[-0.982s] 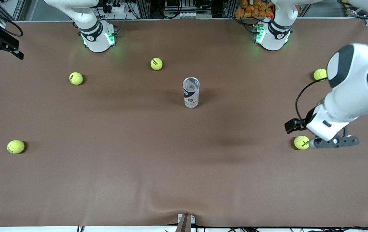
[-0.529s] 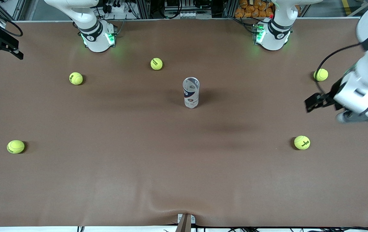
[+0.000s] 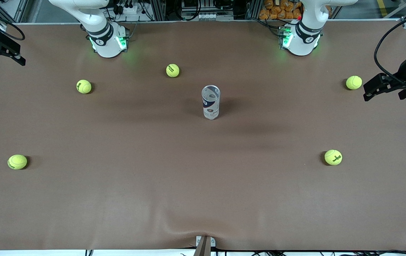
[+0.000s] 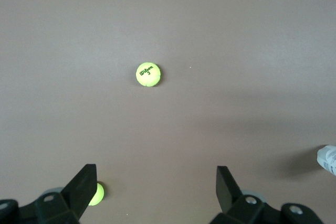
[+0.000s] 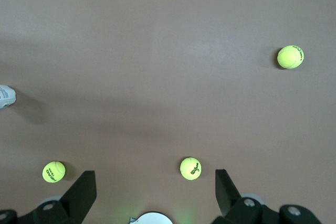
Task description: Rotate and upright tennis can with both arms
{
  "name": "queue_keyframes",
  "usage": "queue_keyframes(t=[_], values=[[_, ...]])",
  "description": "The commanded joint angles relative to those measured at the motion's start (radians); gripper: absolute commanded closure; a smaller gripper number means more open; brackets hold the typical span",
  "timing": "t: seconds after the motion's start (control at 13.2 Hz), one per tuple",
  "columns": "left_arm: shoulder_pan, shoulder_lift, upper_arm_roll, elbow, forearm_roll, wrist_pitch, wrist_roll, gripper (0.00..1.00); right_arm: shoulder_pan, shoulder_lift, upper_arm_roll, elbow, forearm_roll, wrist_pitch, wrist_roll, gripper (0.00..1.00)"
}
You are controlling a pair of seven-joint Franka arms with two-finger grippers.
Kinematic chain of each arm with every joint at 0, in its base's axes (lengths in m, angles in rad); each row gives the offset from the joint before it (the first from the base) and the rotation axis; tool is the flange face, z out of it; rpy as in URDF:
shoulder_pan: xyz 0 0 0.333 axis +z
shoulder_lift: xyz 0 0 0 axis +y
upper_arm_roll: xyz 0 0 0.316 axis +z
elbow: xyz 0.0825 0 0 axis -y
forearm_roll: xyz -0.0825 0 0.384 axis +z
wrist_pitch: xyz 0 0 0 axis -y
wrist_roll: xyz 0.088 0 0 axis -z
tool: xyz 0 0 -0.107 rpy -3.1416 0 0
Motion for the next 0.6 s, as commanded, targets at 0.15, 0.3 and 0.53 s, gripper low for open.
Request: queue_keyframes(t=[0.15,0.3,0.53], values=[[-0.011,-0.044,0.022,-0.016,-0.015,-0.032,0.032,0.0,-0.024,-0.013,0.013,0.0,0.012,-0.01,-0.014,0.0],[-0.01,-0.055,0.057,-0.025,-0.021,-0.079,0.037,0.0,-0.024,-0.013,0.013,0.0,0.012,-0.01,-0.014,0.0],[-0.011,-0.058,0.057,-0.029,-0.027,-0.101,0.029,0.0,-0.024,-0.013,0.015,0.0,0.012,-0.01,-0.014,0.0]])
